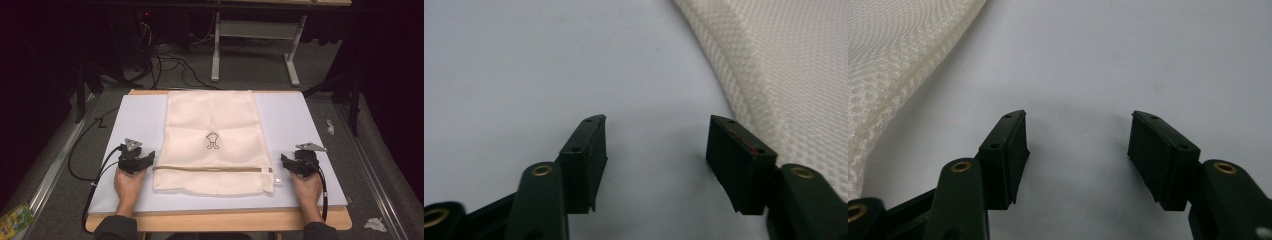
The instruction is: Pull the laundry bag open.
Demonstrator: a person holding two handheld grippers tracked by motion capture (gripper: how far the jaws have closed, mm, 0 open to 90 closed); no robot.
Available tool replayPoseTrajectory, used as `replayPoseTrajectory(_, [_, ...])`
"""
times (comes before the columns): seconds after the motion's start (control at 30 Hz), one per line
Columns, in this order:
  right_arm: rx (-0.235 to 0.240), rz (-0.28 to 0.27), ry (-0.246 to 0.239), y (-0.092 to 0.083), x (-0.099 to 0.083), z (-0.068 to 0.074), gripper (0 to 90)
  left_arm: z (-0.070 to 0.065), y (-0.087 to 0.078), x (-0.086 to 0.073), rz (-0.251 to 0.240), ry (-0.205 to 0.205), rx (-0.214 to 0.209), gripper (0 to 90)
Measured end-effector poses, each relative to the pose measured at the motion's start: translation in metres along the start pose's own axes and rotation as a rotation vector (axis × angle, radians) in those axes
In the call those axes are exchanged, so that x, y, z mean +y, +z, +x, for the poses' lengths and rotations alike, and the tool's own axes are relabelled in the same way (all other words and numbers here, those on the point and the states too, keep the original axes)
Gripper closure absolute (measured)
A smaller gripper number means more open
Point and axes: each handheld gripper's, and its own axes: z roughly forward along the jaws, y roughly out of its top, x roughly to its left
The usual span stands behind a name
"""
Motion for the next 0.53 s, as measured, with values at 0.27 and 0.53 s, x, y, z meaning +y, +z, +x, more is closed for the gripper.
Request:
replayPoseTrajectory(0.27, [-0.007, -0.005, -0.003, 0.0004, -0.0004, 0.0007, 40.8, -0.0013, 0.0001, -0.0005, -0.002, 0.017, 0.007, 39.6])
replayPoseTrajectory(0.53, [-0.012, -0.007, 0.000, 0.0002, -0.0006, 0.0014, 40.4, -0.0013, 0.0000, -0.0007, -0.002, 0.019, 0.002, 38.5])
